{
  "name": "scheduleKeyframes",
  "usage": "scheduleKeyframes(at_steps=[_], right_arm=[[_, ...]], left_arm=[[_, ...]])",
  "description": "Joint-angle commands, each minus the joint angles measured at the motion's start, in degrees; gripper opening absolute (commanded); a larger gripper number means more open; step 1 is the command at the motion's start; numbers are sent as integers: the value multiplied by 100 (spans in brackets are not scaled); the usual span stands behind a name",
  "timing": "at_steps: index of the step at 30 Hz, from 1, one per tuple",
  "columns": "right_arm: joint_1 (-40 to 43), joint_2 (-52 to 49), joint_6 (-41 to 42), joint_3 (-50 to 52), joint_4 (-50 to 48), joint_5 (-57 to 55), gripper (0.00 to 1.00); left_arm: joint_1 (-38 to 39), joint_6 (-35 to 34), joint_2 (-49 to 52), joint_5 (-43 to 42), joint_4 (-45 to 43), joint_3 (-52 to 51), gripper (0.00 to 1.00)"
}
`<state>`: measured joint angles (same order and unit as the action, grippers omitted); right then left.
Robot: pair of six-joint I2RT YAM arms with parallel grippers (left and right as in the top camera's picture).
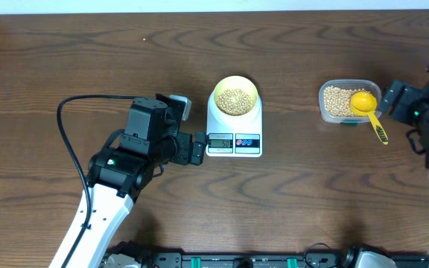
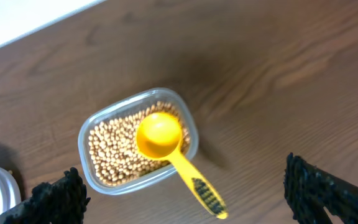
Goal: Scoop item into bowl and weigh 50g on scale
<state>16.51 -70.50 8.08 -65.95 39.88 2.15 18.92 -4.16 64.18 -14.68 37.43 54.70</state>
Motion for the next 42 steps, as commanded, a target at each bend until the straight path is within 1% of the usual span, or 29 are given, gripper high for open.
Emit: scheduleKeyframes(at_steps=[1,2,4,5,7,8,9,16,25,34,42], right_arm=[[177,549,-890,-122,76,273,95],[203,732,-1086,-122,111,398,91],[229,1060,-1427,-122,181,765,72],[232,1222,-1513,-122,208,905,64],[232,1523,-1523,-122,267,1010,63],[232,1663,-1523,-122,321,1005,65],[232,1799,-1552,-122,378,968,99],[229,2299,-1545,-122,1001,721,99],[229,2310,-1545,-122,1814,723,99],[229,2308,-1545,-122,2323,723,99],[229,2297,-1545,-122,2424,721,99]], left_arm=[[2,94,-22,39,0,-15,98],[2,94,-22,39,0,-15,98],[2,94,-22,39,0,-15,98],[2,94,-22,39,-2,-15,98],[2,94,-22,39,0,-15,98],[2,94,-22,39,0,-15,98],[2,94,-22,39,0,-15,98],[2,94,-22,39,-2,-15,98],[2,94,-22,39,0,-15,98],[2,94,-22,39,0,-15,98],[2,94,-22,39,0,-15,98]])
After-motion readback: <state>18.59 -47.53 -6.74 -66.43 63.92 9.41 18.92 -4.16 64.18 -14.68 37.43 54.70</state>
